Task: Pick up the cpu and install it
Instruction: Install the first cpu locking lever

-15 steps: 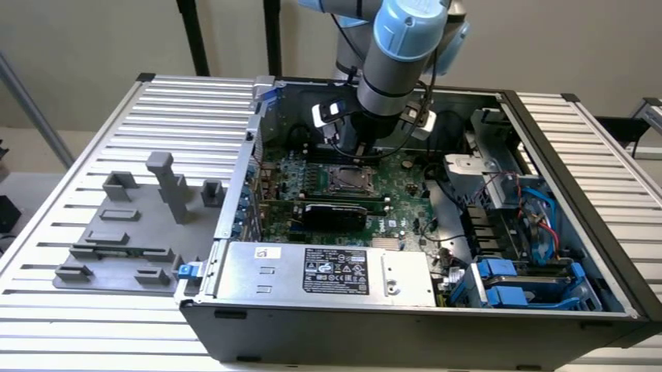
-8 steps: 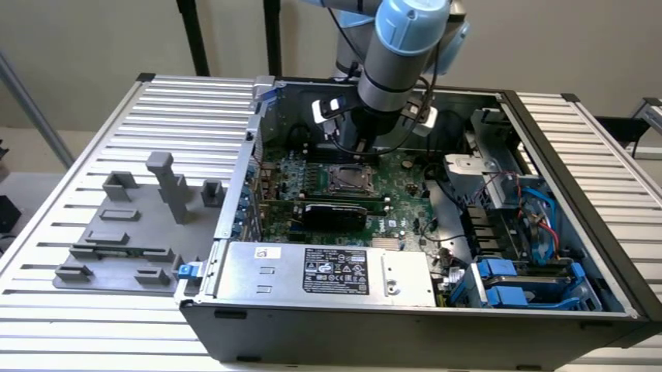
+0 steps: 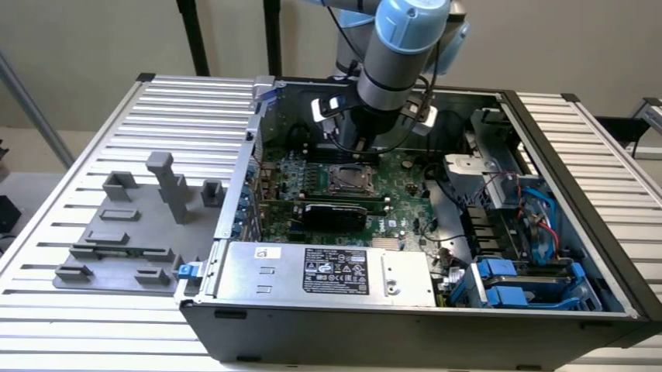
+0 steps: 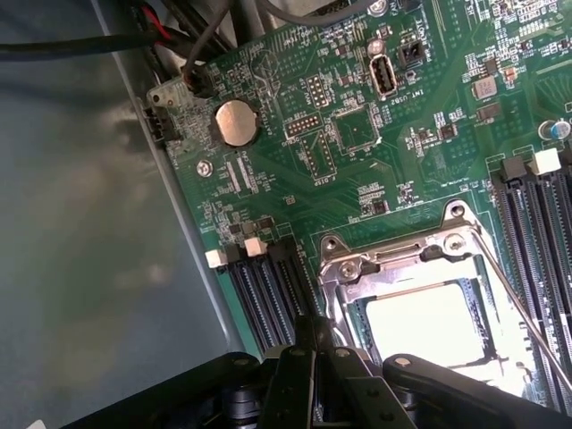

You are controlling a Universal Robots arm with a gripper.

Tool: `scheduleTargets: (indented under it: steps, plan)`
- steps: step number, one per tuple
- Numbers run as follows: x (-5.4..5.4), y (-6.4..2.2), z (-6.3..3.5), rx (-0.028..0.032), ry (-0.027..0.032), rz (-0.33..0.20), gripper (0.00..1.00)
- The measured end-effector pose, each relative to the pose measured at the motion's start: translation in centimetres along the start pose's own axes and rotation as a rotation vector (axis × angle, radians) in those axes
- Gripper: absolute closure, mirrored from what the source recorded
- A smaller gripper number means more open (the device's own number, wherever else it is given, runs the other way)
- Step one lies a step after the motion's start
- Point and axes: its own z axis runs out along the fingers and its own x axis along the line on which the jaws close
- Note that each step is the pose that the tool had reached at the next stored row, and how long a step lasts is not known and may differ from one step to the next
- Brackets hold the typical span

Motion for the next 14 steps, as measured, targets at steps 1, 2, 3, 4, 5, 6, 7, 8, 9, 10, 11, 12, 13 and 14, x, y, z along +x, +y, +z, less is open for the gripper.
scheduleTargets:
  steps: [1,2,3,4,5,6,7,8,9,10,11,12,13,14]
  plan:
    - [0.0,-0.07,0.0,0.0003,-0.0002,0.0,0.89]
    - [-0.1,-0.16,0.02,0.0004,-0.0001,0.0,0.89]
    - [-0.1,-0.26,0.03,0.0004,-0.0001,0.0,0.89]
    - [-0.1,-0.37,0.04,0.0004,0.0,0.0,0.89]
    - [-0.2,-0.5,0.05,0.0004,-0.0001,0.0,0.89]
    - [-0.2,-0.64,0.06,0.0005,-0.0002,0.0,0.89]
    - [-0.3,-0.78,0.07,0.0006,-0.0003,0.0,0.89]
    - [-0.3,-0.91,0.08,0.0006,-0.0003,0.0,0.89]
    - [-0.4,-1.04,0.1,0.0006,-0.0002,0.0,0.89]
    - [-0.4,-1.15,0.11,0.0006,-0.0001,0.0,0.89]
    - [-0.4,-1.21,0.12,0.0006,0.0,0.0,0.89]
    - [-0.4,-1.23,0.12,0.0006,-0.0002,0.0,0.89]
    - [-0.4,-1.22,0.12,0.0004,-0.0008,0.0,0.89]
    - [-0.4,-1.22,0.13,-0.0003,-0.0023,0.0,0.89]
